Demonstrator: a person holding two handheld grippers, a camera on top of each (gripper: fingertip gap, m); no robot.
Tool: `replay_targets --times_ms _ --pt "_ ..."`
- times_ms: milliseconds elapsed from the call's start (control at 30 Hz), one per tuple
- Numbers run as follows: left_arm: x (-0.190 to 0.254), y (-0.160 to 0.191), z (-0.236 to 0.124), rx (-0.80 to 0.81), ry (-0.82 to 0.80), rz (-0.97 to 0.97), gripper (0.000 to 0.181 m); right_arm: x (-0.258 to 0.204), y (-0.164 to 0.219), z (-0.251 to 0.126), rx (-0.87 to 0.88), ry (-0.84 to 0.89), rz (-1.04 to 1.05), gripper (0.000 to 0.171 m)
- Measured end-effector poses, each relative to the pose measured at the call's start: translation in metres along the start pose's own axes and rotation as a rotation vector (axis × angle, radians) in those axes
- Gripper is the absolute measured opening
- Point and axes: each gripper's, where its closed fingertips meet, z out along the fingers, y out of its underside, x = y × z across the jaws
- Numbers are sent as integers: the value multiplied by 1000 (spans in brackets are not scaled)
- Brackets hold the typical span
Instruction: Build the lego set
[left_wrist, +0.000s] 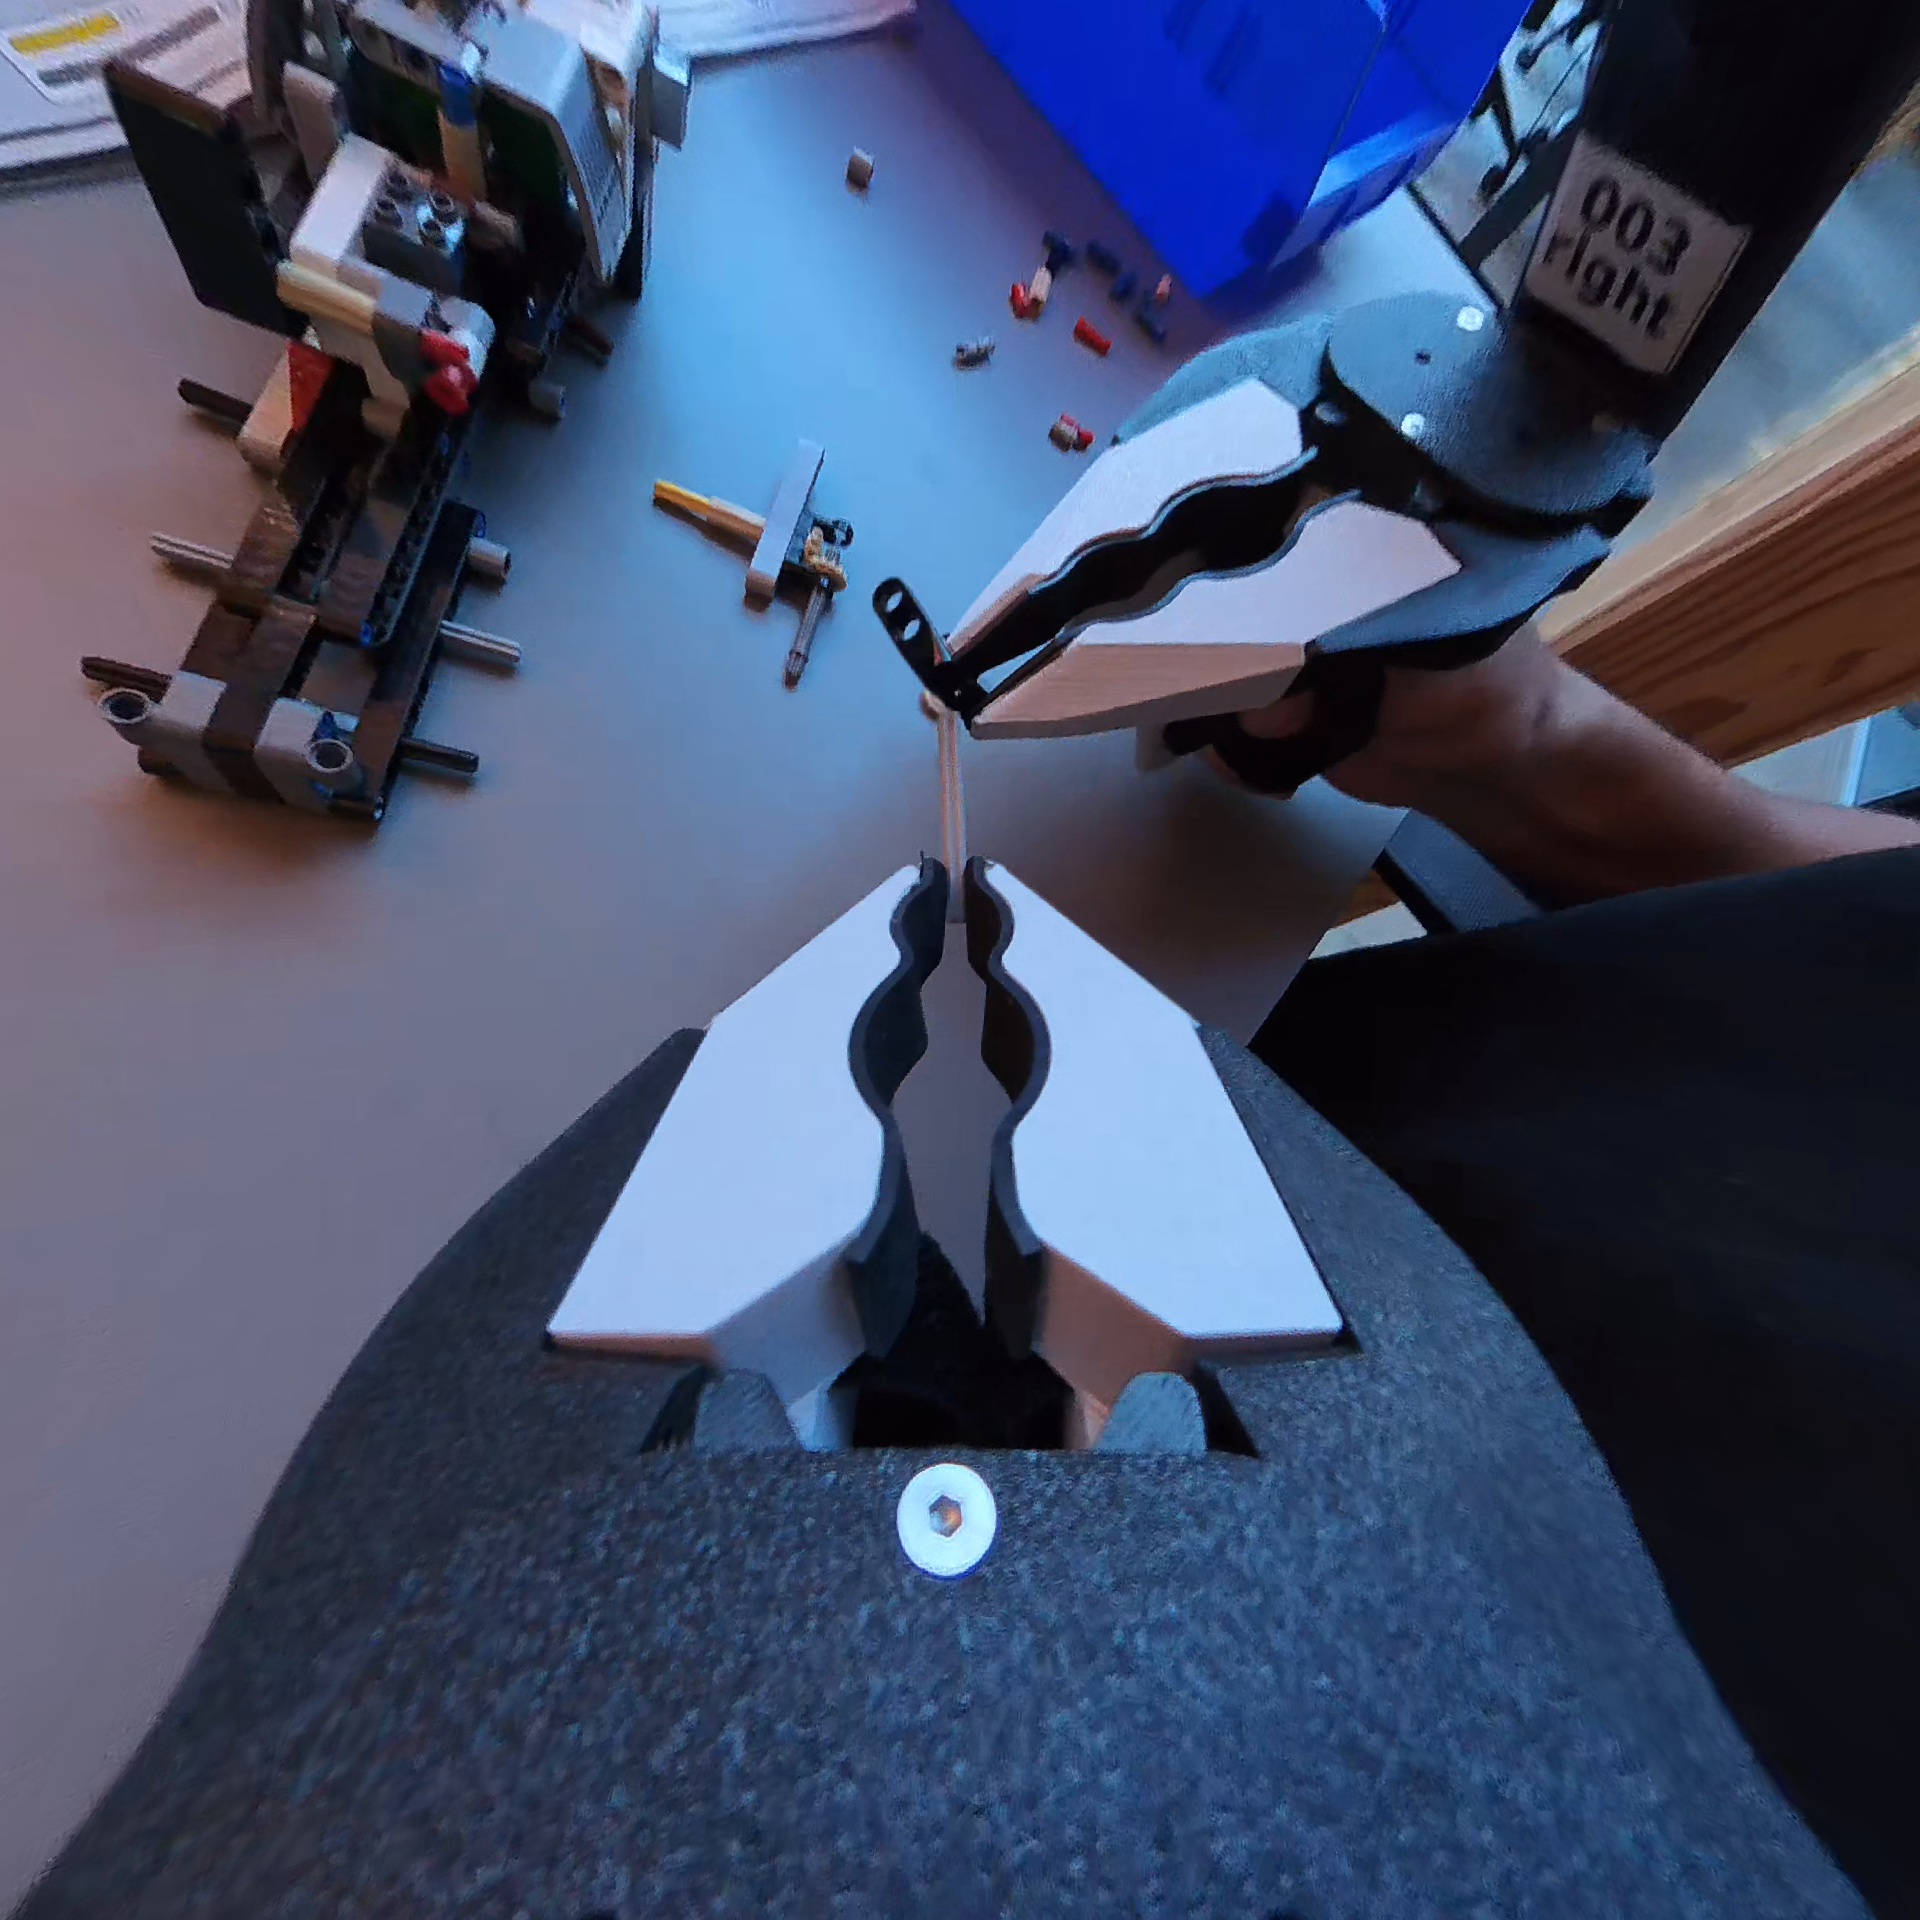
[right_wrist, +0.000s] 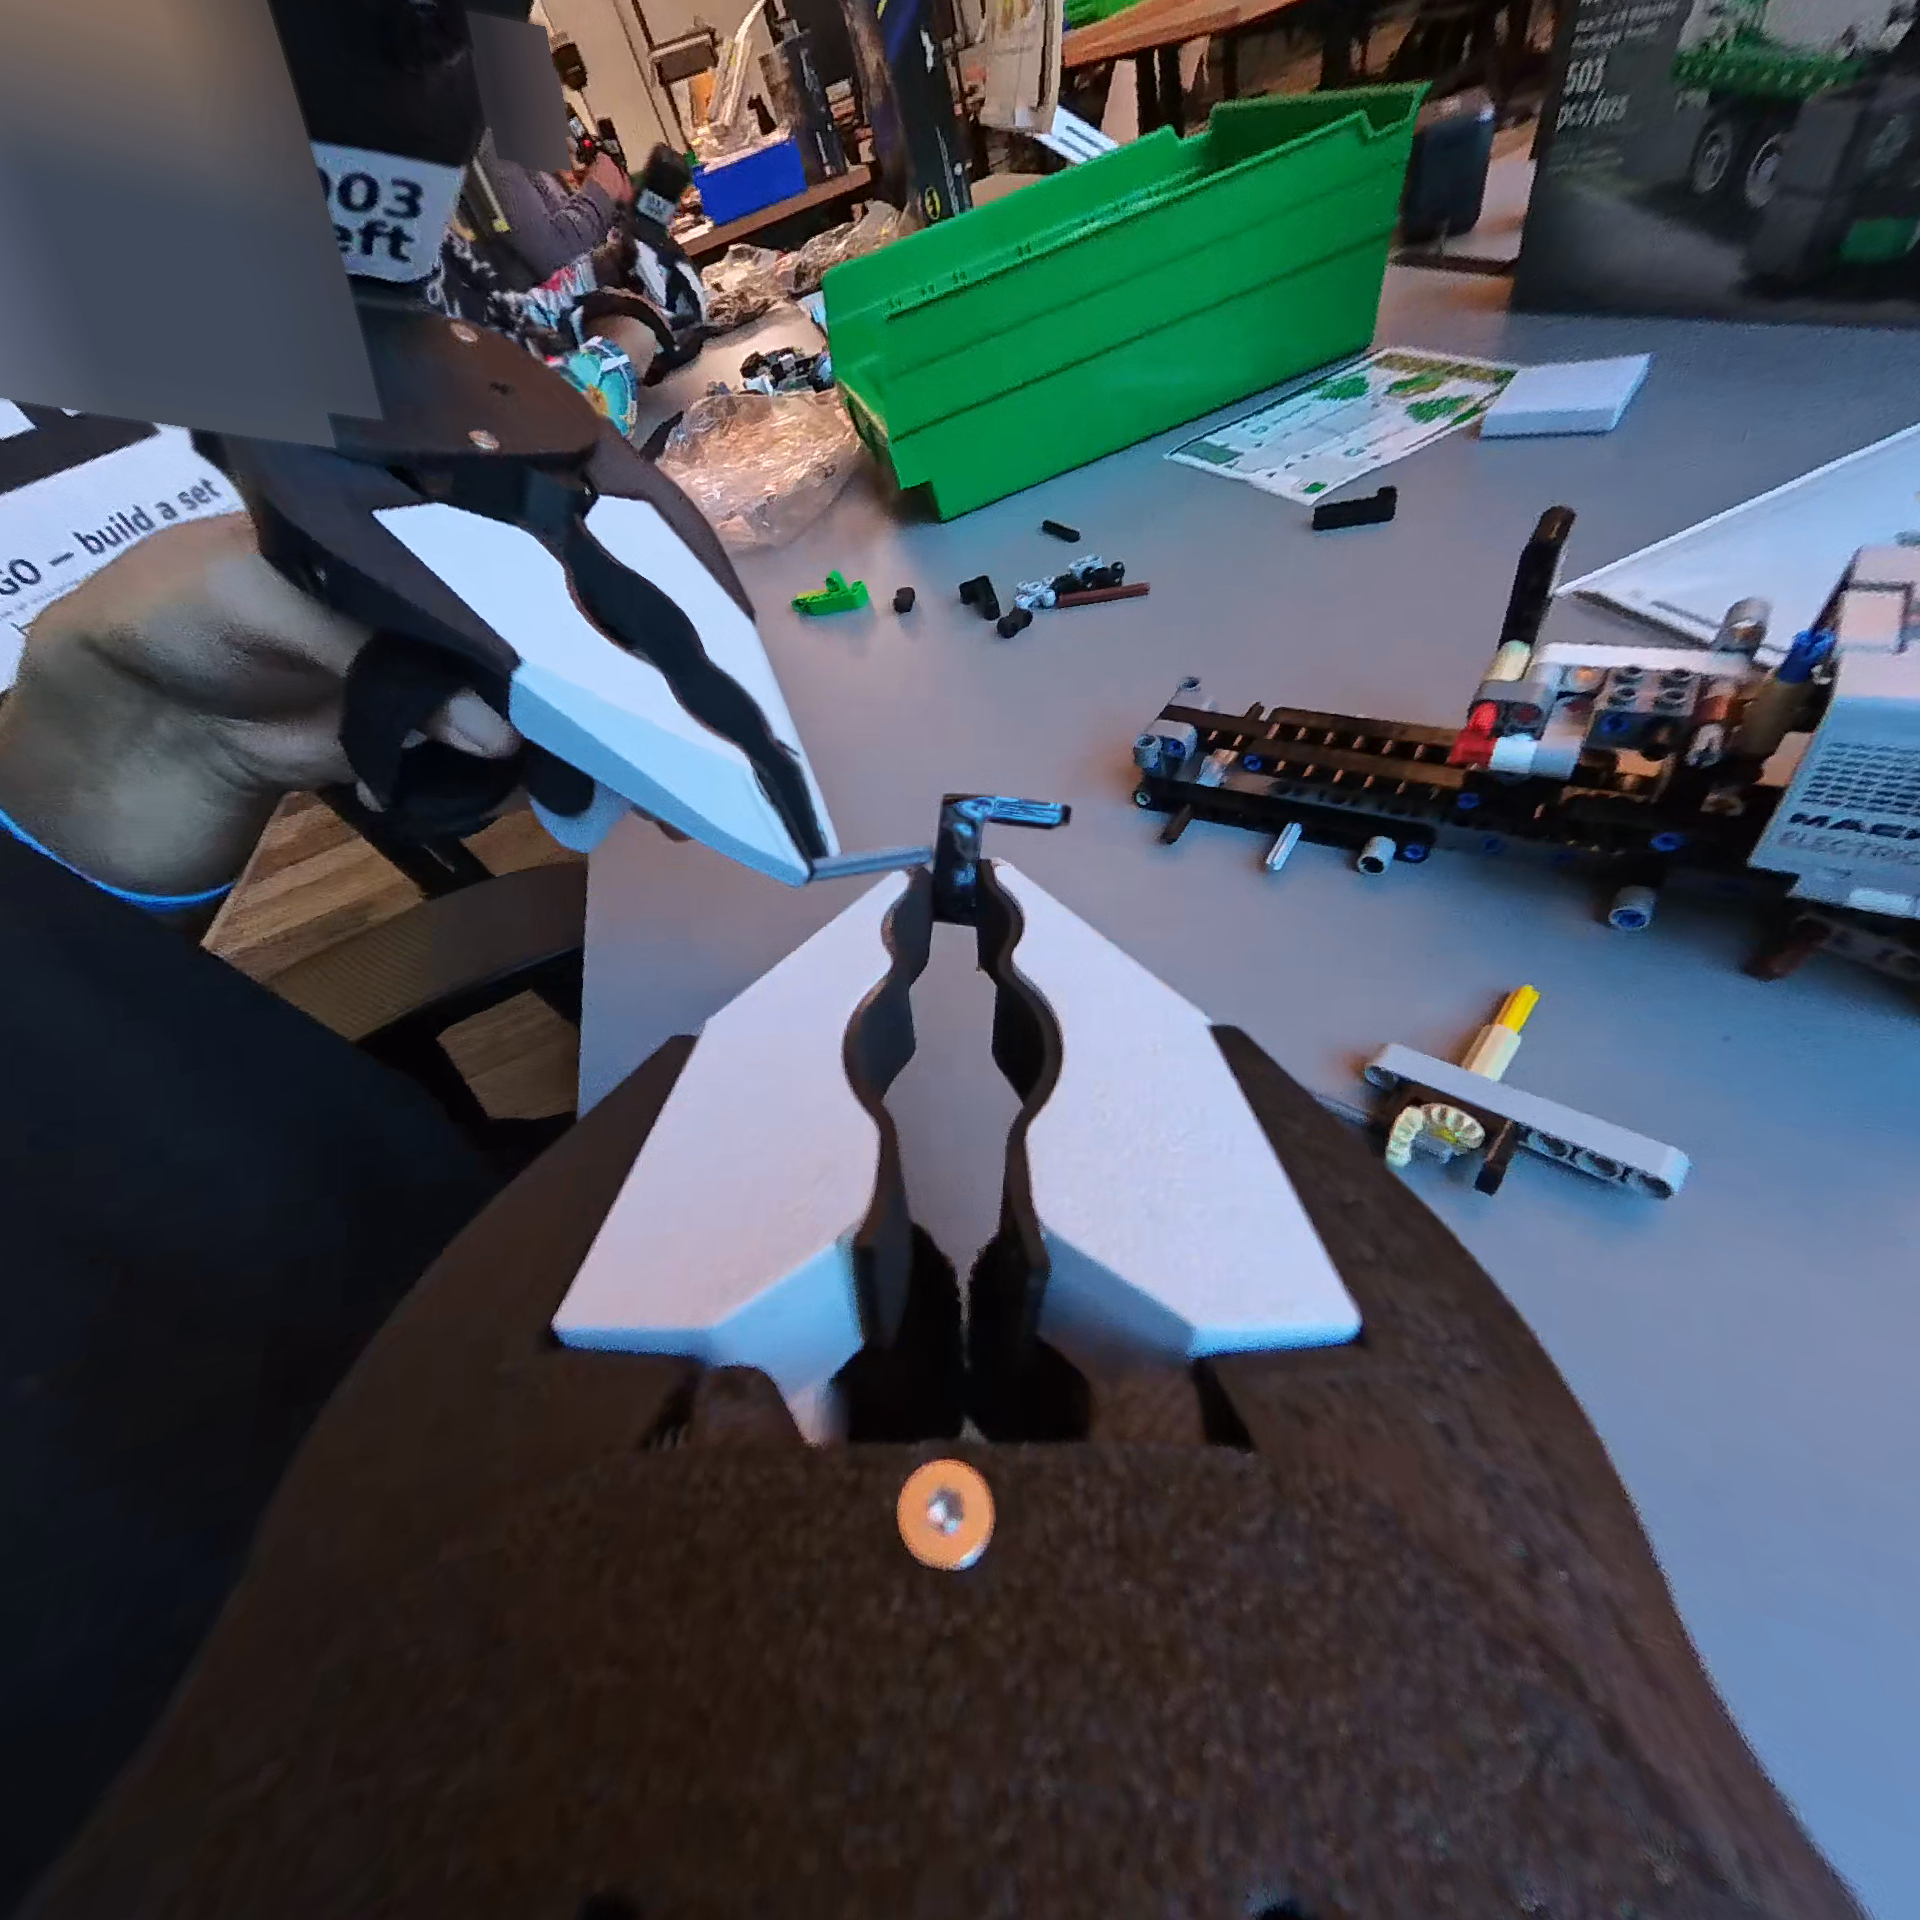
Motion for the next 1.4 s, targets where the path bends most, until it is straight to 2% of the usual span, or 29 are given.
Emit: replay_targets --times_ms 33,200,433,867,1100,1400 --pt "1 -3 -1 18 3 -7 1 0 -1 -1 7 6 -9 8" --pt "10 -7 -1 54 83 -68 1 1 -3 -1 38 -2 28 7" --pt "3 -1 4 26 83 -121 1 0 1 1 19 19 -16 7" --pt "7 -2 3 37 240 -265 1 0 -1 1 9 158 -324 8" --pt "8 0 3 -11 316 -315 1 -6 2 2 -9 240 -575 8" --pt "11 -4 8 3 327 -246 0 -4 -1 -3 -8 269 -558 7"
